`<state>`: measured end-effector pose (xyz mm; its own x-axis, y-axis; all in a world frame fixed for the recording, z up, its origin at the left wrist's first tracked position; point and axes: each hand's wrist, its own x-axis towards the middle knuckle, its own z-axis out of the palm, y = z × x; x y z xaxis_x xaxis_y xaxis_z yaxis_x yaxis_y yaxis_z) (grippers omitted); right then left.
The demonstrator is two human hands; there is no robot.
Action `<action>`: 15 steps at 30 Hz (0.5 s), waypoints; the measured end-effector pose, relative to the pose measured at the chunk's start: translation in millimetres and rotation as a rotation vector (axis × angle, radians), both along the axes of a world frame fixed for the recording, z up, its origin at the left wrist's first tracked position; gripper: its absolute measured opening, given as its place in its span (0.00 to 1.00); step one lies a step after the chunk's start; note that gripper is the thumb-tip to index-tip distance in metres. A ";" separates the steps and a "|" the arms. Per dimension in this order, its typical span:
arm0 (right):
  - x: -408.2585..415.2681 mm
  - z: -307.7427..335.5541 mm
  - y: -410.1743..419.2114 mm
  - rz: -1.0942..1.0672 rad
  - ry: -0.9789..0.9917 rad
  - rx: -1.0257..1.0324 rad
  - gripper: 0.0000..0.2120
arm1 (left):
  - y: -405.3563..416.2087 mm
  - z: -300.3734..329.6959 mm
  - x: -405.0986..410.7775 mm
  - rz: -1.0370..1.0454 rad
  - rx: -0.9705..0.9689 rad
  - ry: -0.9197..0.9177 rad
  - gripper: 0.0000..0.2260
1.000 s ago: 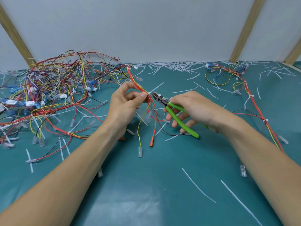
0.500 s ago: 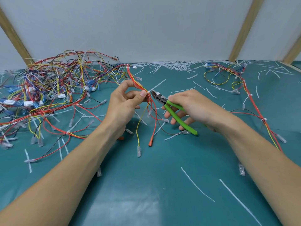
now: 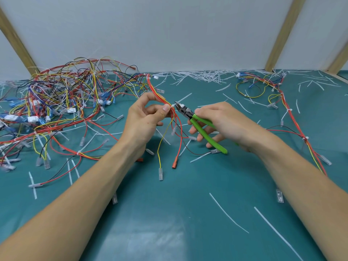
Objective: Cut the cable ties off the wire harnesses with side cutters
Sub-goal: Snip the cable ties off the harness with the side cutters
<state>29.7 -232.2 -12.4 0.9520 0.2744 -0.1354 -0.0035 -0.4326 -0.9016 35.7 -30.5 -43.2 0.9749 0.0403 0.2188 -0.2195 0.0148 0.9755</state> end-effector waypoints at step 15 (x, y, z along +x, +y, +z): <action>-1.0 -5.7 1.4 -0.001 -0.161 -0.105 0.15 | -1.1 -0.7 -2.0 0.013 0.072 0.026 0.06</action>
<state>28.7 -230.8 -18.1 0.9639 0.2660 -0.0089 0.1369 -0.5243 -0.8405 33.7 -31.6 -43.9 0.9798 0.0382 0.1965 -0.1941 -0.0585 0.9792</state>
